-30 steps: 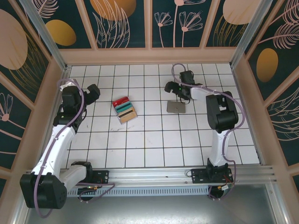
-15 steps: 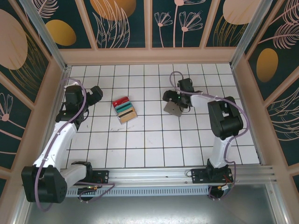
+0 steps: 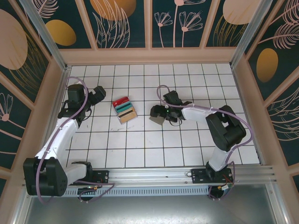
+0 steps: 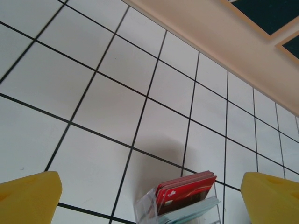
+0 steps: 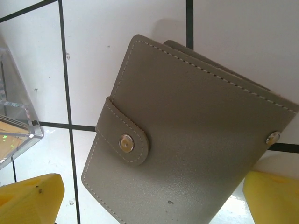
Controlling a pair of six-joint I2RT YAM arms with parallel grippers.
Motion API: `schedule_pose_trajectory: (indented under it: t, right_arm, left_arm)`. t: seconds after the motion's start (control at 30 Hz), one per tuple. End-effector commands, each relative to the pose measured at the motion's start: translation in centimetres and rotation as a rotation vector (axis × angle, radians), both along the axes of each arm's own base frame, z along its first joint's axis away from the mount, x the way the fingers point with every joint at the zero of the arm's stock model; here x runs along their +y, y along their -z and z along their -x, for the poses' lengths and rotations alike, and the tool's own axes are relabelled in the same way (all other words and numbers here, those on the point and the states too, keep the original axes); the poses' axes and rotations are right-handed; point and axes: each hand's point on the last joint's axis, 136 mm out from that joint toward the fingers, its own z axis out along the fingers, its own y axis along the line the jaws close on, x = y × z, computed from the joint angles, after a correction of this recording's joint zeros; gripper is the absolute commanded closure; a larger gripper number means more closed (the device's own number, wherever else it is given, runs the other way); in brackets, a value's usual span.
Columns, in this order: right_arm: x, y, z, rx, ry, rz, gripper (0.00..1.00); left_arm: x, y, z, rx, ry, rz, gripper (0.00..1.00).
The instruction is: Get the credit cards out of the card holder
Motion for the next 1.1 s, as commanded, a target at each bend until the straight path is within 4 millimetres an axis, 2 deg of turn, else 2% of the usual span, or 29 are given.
schedule_pose_trajectory:
  t: [0.0,0.07,0.2,0.37,0.5,0.53,0.57,0.67,0.83,0.87,1.07]
  right_arm:
    - [-1.5,-0.5,0.5,0.003,0.051,0.044,0.01]
    - [-1.8,-1.3,0.1,-0.028,0.062,0.042,0.01]
    - [-2.7,-2.7,-0.7,-0.085,0.091,0.056,0.01]
    - [-4.3,-4.6,-1.5,-0.174,0.144,0.071,0.01]
    - [-5.3,-6.1,-1.0,-0.245,0.165,0.027,0.01]
    - [-5.4,-6.4,-0.6,-0.257,0.164,0.011,0.01]
    - [-6.8,-6.7,-0.8,-0.266,0.199,0.005,0.01]
    - [-8.6,-7.7,-0.2,-0.308,0.234,-0.017,0.01]
    - [-10.7,-9.1,1.1,-0.368,0.265,-0.096,0.01]
    - [-11.2,-9.2,1.2,-0.371,0.279,-0.104,0.01]
    - [-12.9,-8.7,2.2,-0.363,0.314,-0.102,0.01]
  left_arm:
    - [-1.4,-0.5,-0.2,-0.020,0.057,0.038,0.04]
    - [-2.5,-0.1,0.1,0.000,0.087,0.041,0.09]
    - [-5.5,0.5,0.7,0.042,0.142,0.014,0.10]
    - [-10.3,1.8,1.2,0.132,0.242,-0.032,0.18]
    - [-14.9,1.8,1.6,0.157,0.344,-0.097,0.27]
    - [-16.2,2.3,1.7,0.172,0.372,-0.112,0.33]
    - [-17.3,2.7,1.7,0.190,0.392,-0.125,0.35]
    - [-20.6,4.1,2.3,0.236,0.456,-0.188,0.41]
    - [-25.4,6.7,3.5,0.300,0.566,-0.304,0.47]
    - [-26.0,8.1,3.6,0.331,0.583,-0.341,0.48]
    - [-28.8,11.5,4.0,0.406,0.670,-0.453,0.56]
